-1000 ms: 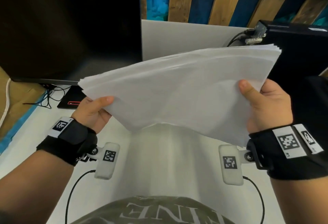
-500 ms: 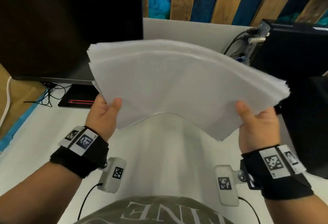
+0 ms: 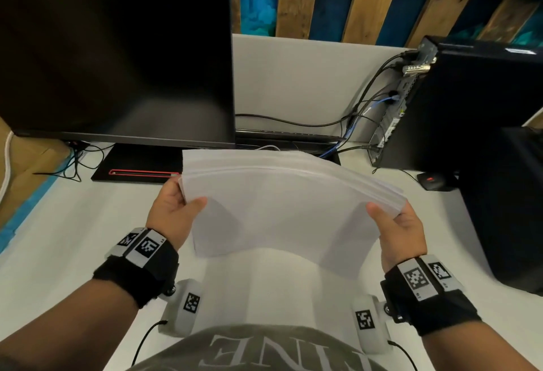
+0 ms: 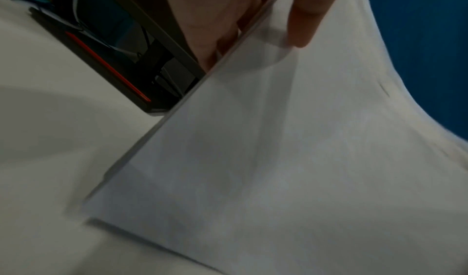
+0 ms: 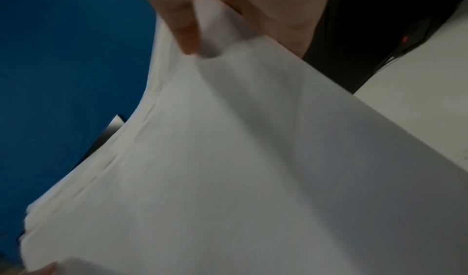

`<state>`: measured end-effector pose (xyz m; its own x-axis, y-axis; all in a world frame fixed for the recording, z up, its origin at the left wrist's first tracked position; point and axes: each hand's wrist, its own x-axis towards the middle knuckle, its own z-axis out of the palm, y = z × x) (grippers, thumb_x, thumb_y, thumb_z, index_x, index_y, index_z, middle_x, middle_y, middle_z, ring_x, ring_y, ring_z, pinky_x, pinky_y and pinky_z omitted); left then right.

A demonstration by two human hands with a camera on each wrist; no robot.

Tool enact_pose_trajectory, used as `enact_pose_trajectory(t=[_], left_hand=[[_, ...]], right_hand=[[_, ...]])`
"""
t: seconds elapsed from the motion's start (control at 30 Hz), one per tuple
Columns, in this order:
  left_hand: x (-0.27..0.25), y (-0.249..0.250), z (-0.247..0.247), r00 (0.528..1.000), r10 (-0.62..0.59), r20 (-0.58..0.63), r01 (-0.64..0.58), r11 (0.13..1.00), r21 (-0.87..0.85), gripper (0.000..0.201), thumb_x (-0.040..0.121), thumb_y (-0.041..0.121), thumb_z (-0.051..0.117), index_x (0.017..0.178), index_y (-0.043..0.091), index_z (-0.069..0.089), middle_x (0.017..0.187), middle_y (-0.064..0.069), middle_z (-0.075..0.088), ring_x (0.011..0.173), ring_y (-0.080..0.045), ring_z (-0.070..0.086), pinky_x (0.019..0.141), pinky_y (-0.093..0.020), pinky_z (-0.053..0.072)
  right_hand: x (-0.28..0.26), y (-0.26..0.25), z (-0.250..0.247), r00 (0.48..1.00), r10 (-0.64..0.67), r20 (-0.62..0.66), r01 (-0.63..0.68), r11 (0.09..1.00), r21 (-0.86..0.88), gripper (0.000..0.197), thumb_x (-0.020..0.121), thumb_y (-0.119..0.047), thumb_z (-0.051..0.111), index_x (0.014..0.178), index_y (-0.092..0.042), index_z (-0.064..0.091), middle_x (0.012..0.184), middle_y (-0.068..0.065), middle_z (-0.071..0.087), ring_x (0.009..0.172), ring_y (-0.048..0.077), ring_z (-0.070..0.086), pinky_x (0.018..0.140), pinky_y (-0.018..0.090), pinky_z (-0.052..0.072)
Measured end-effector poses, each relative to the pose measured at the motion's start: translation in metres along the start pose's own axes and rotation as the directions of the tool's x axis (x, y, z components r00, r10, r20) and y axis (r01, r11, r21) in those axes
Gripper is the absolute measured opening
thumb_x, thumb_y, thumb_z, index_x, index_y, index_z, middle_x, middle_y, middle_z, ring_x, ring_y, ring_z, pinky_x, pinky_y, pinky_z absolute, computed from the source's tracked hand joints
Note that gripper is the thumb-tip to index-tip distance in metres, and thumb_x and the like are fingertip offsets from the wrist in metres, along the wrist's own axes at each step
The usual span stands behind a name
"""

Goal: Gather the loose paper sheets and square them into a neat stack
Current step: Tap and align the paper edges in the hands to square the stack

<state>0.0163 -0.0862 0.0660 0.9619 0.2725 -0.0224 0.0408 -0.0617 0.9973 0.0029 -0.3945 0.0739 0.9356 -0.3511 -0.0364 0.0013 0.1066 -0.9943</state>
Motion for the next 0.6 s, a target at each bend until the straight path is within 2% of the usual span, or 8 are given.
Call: enact_pose_trajectory(t=[0.07, 0.13, 0.2, 0.23, 0.3, 0.37, 0.5, 0.6], left_hand=[[0.0, 0.01, 0.0, 1.0, 0.01, -0.018, -0.012, 0.997, -0.072, 0.039, 0.083, -0.011, 0.05, 0.091, 0.027, 0.052, 0.092, 0.005, 0.063, 0.083, -0.01, 0.061, 0.072, -0.023, 0.048], [0.001, 0.02, 0.001, 0.999, 0.019, -0.043, -0.024, 0.991, -0.135, 0.03, 0.086, -0.002, 0.051, 0.09, 0.027, 0.055, 0.09, 0.004, 0.064, 0.079, -0.009, 0.061, 0.069, -0.024, 0.049], [0.002, 0.03, 0.004, 0.998, 0.026, -0.063, -0.037, 0.984, -0.172, 0.017, 0.089, 0.011, 0.051, 0.084, 0.026, 0.058, 0.084, 0.002, 0.064, 0.068, -0.006, 0.063, 0.062, -0.021, 0.05], [0.002, 0.034, 0.006, 0.997, 0.016, -0.073, -0.029, 0.984, -0.175, 0.014, 0.09, 0.018, 0.051, 0.081, 0.025, 0.059, 0.082, 0.001, 0.064, 0.067, -0.007, 0.062, 0.061, -0.022, 0.05], [0.003, 0.038, 0.009, 0.995, -0.031, -0.092, 0.015, 0.985, -0.171, 0.016, 0.089, 0.026, 0.053, 0.076, 0.024, 0.062, 0.08, -0.001, 0.065, 0.071, -0.014, 0.061, 0.065, -0.026, 0.048], [0.007, 0.036, 0.01, 0.991, -0.075, -0.113, 0.056, 0.984, -0.167, 0.017, 0.086, 0.027, 0.056, 0.072, 0.023, 0.065, 0.075, 0.001, 0.066, 0.069, -0.018, 0.061, 0.064, -0.028, 0.047], [0.014, 0.03, 0.009, 0.983, -0.097, -0.155, 0.077, 0.988, -0.131, 0.021, 0.083, 0.018, 0.058, 0.063, 0.024, 0.061, 0.061, 0.006, 0.064, 0.059, -0.014, 0.057, 0.055, -0.023, 0.043], [0.016, 0.029, 0.01, 0.984, -0.092, -0.15, 0.072, 0.988, -0.135, 0.021, 0.085, 0.013, 0.054, 0.068, 0.025, 0.058, 0.059, 0.01, 0.064, 0.053, -0.006, 0.058, 0.051, -0.018, 0.044]], right_hand=[[0.0, -0.004, -0.001, 1.0, 0.015, 0.001, -0.015, 0.998, 0.056, 0.02, 0.088, -0.006, 0.053, 0.089, -0.024, 0.063, 0.078, -0.008, 0.069, 0.067, 0.003, 0.067, 0.056, 0.015, 0.053], [-0.001, -0.011, 0.002, 1.0, 0.029, 0.002, -0.029, 0.995, 0.096, 0.007, 0.089, -0.023, 0.055, 0.086, -0.019, 0.06, 0.074, -0.004, 0.065, 0.059, 0.001, 0.065, 0.055, 0.017, 0.051], [0.002, -0.014, 0.004, 0.998, 0.059, -0.039, -0.055, 0.994, 0.092, 0.032, 0.082, -0.044, 0.058, 0.086, -0.012, 0.061, 0.075, 0.0, 0.059, 0.063, 0.008, 0.061, 0.061, 0.023, 0.049], [0.004, -0.016, 0.005, 0.992, 0.098, -0.075, -0.091, 0.991, 0.096, 0.037, 0.083, -0.046, 0.056, 0.087, -0.01, 0.061, 0.078, 0.002, 0.058, 0.07, 0.013, 0.059, 0.067, 0.026, 0.047], [0.009, -0.018, 0.007, 0.977, 0.173, -0.121, -0.162, 0.982, 0.101, 0.027, 0.087, -0.044, 0.053, 0.079, -0.018, 0.06, 0.082, 0.002, 0.058, 0.081, 0.019, 0.055, 0.08, 0.034, 0.043], [0.015, -0.017, 0.007, 0.967, 0.209, -0.149, -0.196, 0.976, 0.093, 0.022, 0.085, -0.043, 0.055, 0.073, -0.025, 0.058, 0.083, 0.001, 0.059, 0.085, 0.02, 0.055, 0.084, 0.037, 0.042], [0.024, -0.013, 0.006, 0.976, 0.149, -0.158, -0.152, 0.988, -0.007, 0.023, 0.086, -0.039, 0.054, 0.081, -0.017, 0.056, 0.074, -0.005, 0.053, 0.068, 0.009, 0.05, 0.067, 0.025, 0.041], [0.025, -0.011, 0.006, 0.988, 0.119, -0.102, -0.122, 0.992, -0.029, 0.037, 0.072, -0.055, 0.056, 0.088, -0.022, 0.055, 0.08, -0.008, 0.054, 0.071, 0.006, 0.051, 0.067, 0.023, 0.043]])
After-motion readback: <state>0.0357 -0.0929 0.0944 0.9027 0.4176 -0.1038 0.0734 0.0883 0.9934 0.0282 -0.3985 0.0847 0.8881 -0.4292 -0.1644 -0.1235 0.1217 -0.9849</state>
